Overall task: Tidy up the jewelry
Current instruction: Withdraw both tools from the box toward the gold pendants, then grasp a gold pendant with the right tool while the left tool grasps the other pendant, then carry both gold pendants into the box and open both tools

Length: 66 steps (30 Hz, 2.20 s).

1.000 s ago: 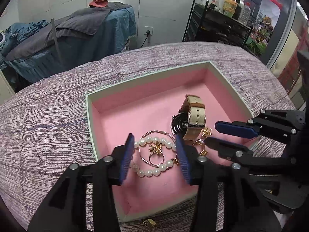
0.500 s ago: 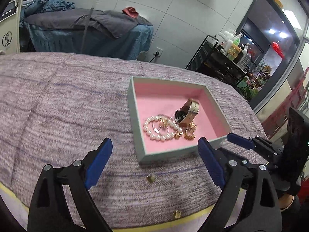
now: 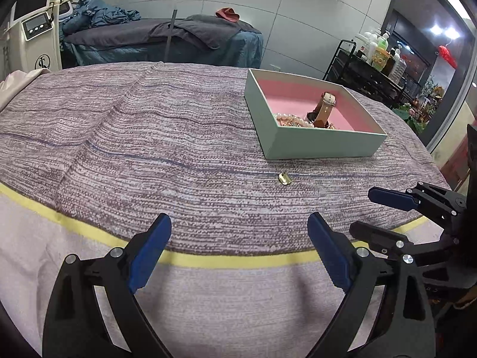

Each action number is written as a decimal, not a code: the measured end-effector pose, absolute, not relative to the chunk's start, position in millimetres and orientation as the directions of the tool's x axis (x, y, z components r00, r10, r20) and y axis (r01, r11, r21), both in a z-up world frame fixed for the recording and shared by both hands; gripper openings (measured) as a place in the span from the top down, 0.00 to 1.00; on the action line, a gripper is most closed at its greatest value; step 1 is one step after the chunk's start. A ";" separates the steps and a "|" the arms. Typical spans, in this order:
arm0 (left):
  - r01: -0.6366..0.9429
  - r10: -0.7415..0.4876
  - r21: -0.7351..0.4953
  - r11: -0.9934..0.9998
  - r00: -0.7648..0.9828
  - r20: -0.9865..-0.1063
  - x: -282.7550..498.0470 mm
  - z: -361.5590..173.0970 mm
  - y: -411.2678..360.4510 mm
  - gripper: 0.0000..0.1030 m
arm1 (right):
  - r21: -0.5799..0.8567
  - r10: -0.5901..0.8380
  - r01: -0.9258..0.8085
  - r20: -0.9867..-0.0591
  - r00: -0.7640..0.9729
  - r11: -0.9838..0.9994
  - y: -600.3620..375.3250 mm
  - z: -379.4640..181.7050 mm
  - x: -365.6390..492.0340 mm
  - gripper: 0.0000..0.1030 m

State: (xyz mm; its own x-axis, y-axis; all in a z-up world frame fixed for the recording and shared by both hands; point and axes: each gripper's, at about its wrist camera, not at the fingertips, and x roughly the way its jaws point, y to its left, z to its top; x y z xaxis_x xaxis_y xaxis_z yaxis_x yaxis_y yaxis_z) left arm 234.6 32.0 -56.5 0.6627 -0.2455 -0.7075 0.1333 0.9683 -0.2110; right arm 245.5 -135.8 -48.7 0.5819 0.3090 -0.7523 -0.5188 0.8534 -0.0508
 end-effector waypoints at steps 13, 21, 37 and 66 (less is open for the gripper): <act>0.122 -0.219 -0.186 0.975 0.663 -0.716 225.9 -61.3 33.8 0.11 | -0.046 0.312 -0.595 -0.817 0.484 0.803 -106.5 -72.1 246.6 0.78; 0.175 -0.226 -0.147 0.973 0.644 -0.731 244.0 -63.8 12.0 0.14 | -0.036 0.315 -0.577 -0.810 0.495 0.816 -111.7 -69.7 242.9 0.86; 0.306 -0.282 -0.126 0.944 0.547 -0.788 312.3 -72.4 -45.5 0.64 | 0.027 0.299 -0.470 -0.803 0.516 0.882 -147.0 -68.3 244.0 0.86; 0.321 -0.308 -0.133 0.938 0.590 -0.746 280.1 -64.1 -39.1 0.85 | 0.067 0.326 -0.457 -0.791 0.517 0.887 -159.4 -64.5 243.9 0.86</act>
